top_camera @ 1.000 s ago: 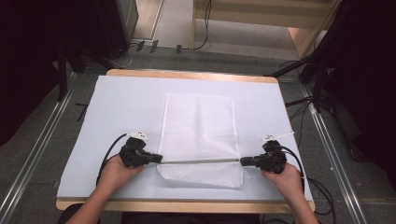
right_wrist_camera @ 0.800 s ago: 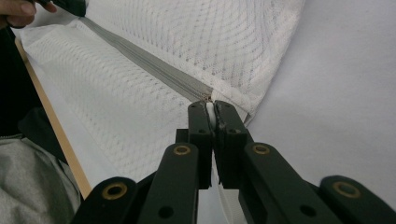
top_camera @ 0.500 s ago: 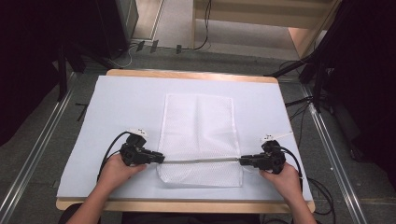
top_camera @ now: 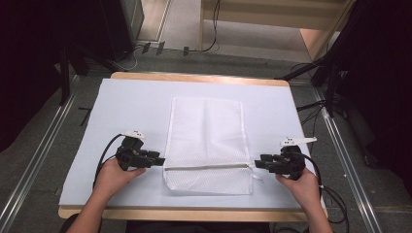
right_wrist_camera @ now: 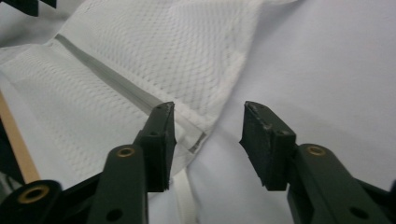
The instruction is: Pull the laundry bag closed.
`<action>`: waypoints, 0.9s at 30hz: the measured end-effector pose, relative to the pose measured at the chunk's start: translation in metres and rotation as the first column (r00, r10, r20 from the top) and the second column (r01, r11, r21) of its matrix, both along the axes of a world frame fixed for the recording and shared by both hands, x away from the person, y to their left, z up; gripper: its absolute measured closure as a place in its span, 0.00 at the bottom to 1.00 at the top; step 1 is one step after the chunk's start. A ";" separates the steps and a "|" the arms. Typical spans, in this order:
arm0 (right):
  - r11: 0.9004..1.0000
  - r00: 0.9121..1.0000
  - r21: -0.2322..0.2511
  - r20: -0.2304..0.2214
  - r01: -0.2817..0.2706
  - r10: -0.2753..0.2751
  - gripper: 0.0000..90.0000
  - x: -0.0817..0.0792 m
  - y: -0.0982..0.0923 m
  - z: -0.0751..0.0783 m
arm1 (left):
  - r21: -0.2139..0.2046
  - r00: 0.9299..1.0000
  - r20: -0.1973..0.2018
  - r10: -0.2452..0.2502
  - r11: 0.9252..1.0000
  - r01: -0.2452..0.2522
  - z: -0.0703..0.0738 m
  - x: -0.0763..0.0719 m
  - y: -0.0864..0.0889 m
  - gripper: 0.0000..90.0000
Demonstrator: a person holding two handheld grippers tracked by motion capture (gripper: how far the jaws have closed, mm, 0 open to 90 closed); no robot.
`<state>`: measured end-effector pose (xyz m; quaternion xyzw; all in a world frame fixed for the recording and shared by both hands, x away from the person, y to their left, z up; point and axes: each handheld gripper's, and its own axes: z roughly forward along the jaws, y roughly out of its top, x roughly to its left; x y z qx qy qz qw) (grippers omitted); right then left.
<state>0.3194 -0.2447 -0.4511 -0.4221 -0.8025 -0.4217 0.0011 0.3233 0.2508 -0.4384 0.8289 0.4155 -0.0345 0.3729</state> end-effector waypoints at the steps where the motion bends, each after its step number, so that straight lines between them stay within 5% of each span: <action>1: 1.000 1.000 -0.007 0.007 0.011 -0.011 0.59 0.000 -0.002 0.001 | -0.001 1.000 0.002 0.010 1.000 -0.010 0.000 0.000 0.002 0.59; 9: 0.997 0.995 -0.059 0.088 0.045 -0.039 0.48 -0.001 -0.015 -0.004 | 0.017 0.997 0.047 0.057 0.998 -0.058 0.002 0.003 0.015 0.46; 18: 0.991 0.990 -0.068 0.087 0.119 -0.113 0.42 0.002 -0.025 -0.009 | 0.037 0.995 0.049 0.089 0.995 -0.091 -0.001 0.006 0.023 0.41; 27: 0.989 0.988 -0.067 0.086 0.136 -0.130 0.37 0.002 -0.026 -0.011 | 0.044 0.991 0.046 0.125 0.991 -0.127 -0.003 0.011 0.029 0.38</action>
